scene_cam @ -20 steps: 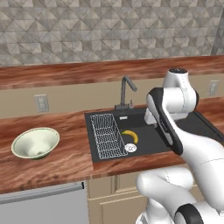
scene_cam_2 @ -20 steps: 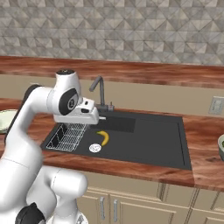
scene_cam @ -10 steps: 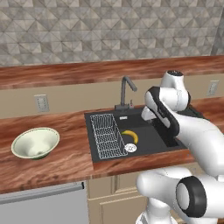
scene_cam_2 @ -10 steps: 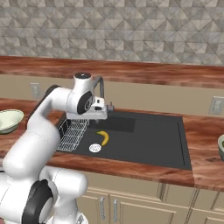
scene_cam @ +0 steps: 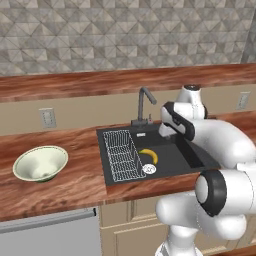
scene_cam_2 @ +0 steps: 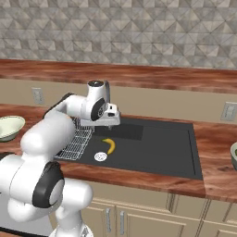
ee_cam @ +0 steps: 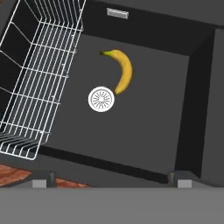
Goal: Pick the cucumbers from the cabinet and place them in one bowl. Pick the banana from the sink and place it in the other bowl.
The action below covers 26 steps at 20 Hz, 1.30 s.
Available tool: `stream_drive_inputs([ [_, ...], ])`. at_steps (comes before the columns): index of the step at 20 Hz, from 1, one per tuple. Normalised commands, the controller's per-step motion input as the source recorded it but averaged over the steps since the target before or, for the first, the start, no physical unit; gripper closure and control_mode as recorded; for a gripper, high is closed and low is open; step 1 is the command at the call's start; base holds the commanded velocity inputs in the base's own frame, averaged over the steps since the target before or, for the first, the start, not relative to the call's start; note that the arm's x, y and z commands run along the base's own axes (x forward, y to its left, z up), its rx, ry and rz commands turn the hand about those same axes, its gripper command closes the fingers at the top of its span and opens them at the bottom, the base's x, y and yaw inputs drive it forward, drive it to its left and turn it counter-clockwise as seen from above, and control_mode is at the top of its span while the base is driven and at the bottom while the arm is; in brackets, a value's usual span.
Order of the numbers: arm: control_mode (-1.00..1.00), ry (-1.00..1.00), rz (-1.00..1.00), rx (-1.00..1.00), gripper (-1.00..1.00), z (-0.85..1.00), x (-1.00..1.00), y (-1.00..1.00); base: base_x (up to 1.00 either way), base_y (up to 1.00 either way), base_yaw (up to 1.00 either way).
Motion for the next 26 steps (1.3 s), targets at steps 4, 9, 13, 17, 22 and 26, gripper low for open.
stream_drive_inputs([
  [4,-1.00,-0.05,-0.04,0.00,-1.00,-0.13,0.48,0.00,0.00,0.00,0.00],
  [9,-1.00,-0.10,-0.07,0.00,-1.00,-0.24,0.54,0.00,0.00,0.00,0.00],
  [13,-1.00,-0.09,-0.13,0.00,-1.00,-0.28,0.48,0.03,0.00,0.00,0.00],
  [17,-1.00,-0.10,-0.06,0.00,-1.00,-0.25,0.45,0.10,0.00,0.00,0.00],
  [22,-1.00,-0.09,-0.04,0.00,-1.00,-0.24,0.24,0.11,0.00,0.00,0.00],
  [26,-1.00,-0.02,-0.03,0.01,-1.00,-0.28,0.12,0.03,0.00,0.00,0.00],
])
